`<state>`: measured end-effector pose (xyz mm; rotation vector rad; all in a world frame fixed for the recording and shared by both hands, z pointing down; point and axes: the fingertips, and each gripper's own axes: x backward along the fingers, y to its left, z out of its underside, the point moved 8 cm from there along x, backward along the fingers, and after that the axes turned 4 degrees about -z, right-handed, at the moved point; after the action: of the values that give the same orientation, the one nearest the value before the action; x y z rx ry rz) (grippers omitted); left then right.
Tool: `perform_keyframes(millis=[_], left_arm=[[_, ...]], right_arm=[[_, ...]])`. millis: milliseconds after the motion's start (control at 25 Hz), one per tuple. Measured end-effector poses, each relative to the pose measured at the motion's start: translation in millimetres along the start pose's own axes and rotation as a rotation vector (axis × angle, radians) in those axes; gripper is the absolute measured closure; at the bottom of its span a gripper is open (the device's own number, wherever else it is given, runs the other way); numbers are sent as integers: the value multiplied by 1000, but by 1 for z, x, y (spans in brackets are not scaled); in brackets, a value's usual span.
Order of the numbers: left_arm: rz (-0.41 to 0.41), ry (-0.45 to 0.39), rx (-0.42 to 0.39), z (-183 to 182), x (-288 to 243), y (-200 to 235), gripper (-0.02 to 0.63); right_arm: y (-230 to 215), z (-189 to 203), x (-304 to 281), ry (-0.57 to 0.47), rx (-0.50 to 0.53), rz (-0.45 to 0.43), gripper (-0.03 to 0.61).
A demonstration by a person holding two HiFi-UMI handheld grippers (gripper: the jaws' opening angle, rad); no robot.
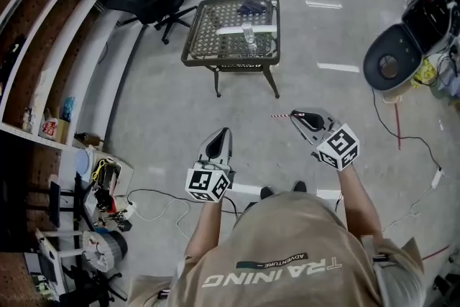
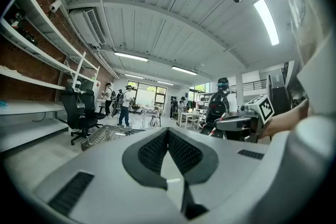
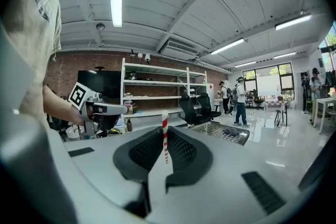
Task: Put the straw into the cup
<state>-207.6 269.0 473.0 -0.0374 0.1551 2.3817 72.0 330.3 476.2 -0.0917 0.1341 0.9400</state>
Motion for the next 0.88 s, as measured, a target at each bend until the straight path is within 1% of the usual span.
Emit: perform_keyframes(millis=[120, 280, 360, 480, 560, 680, 760, 880], left_arm=[[6, 0, 4, -6, -5, 17, 597], [35, 8, 13, -15, -11, 34, 597], [56, 23, 9, -9, -10, 36, 597], [82, 54, 3, 9, -11, 42, 597], [79, 67, 13, 14, -13, 49, 597], [75, 69, 33, 13, -16, 57, 597], [77, 62, 33, 12, -25, 61, 597], [75, 56, 27, 7, -52, 68, 597]], right_arm=[[0, 4, -14, 34, -13, 23, 541], [1, -1, -27, 58, -26, 54, 541], [3, 3, -28, 62, -35, 66, 541], [3, 15, -30, 65, -59, 83, 541], [2, 17, -35, 70, -70, 90, 541], [-1, 12, -40, 76, -71, 97, 541], [-12, 8, -43, 71, -68, 100, 541], [-44, 6, -53, 70, -53, 108, 541]])
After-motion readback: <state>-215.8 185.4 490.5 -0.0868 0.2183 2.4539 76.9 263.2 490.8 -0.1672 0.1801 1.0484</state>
